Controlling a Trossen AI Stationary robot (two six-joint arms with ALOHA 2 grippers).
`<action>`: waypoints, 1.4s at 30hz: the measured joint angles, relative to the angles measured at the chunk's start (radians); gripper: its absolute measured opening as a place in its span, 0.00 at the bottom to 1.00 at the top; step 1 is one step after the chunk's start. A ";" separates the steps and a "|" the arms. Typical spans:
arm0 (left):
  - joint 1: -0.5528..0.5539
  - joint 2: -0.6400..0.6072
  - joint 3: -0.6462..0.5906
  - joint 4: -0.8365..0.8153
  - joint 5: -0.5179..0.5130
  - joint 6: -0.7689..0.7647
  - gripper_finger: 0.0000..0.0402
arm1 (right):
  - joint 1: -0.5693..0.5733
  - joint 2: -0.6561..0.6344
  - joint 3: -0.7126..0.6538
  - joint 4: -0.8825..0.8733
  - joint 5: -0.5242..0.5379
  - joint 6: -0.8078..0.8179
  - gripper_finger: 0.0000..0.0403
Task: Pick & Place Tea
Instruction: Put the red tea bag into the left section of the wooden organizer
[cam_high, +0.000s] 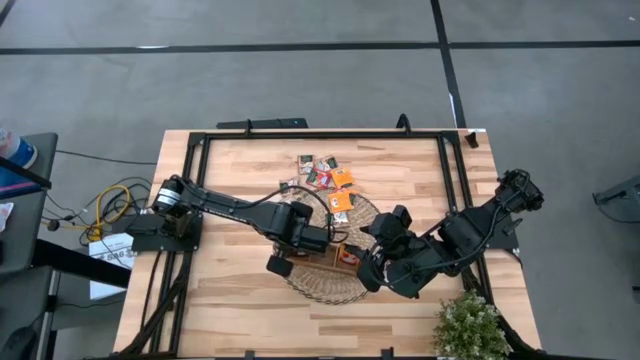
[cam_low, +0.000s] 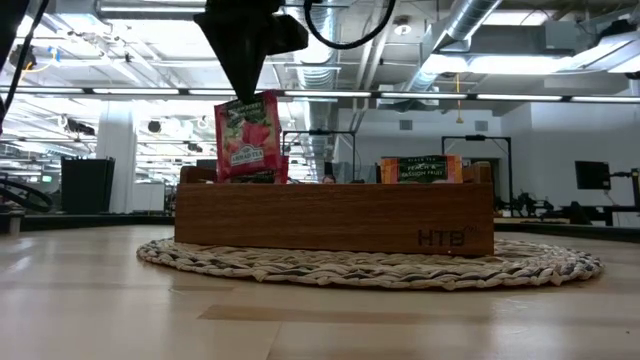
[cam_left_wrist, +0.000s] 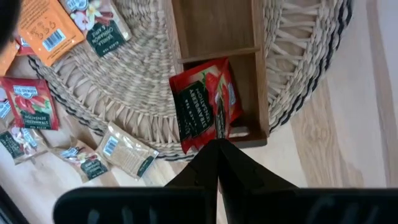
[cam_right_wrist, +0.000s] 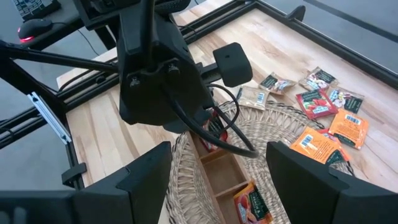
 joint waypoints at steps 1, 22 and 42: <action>0.000 0.000 0.000 0.008 0.005 0.000 0.00 | 0.000 0.000 0.000 0.000 0.000 0.000 0.63; 0.001 0.065 0.000 0.016 0.005 0.000 0.00 | 0.001 0.000 0.000 -0.001 -0.004 0.002 0.63; 0.002 0.096 0.000 0.064 0.036 -0.007 0.03 | 0.001 0.000 0.000 -0.003 -0.005 0.001 0.63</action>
